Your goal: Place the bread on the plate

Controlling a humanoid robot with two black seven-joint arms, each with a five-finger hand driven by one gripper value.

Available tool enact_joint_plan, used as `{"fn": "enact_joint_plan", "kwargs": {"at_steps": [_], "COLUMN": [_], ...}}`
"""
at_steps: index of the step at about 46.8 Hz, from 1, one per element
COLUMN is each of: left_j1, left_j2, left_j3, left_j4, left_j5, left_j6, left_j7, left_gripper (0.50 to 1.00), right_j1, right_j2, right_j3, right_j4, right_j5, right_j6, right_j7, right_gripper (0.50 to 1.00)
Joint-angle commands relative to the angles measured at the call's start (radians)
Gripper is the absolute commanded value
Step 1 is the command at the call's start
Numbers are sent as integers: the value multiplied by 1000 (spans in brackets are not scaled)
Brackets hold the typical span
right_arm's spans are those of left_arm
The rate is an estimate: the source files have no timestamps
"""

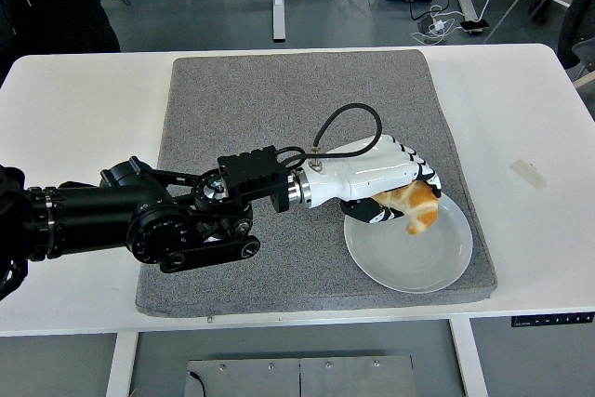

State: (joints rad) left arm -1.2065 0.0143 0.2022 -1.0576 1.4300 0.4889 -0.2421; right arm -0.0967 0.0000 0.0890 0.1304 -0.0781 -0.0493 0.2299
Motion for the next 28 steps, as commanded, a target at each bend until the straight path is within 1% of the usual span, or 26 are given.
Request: {"fn": "enact_joint_plan", "kwargs": {"at_steps": [1,7,17,28], "left_j1": [7,16,48,79], "left_j2": [-11,-14,-14,-14], "left_j3": [20,32,59,62], "left_j4": [13,19,73,79], "left_j5": [0,0,1,18], "left_j6": [17,23,51,57], "left_j7": [0,0,-2,-3], "left_gripper": [500,500,500,500], "right_j1": [0,0,0,0], "right_j2": [0,0,0,0], "right_j3": [0,0,0,0], "right_j4": [0,0,0,0], "right_j5": [0,0,1,0], "right_j6": [0,0,0,0], "right_j7": [0,0,0,0], "right_gripper": [1000,1000,1000,1000]}}
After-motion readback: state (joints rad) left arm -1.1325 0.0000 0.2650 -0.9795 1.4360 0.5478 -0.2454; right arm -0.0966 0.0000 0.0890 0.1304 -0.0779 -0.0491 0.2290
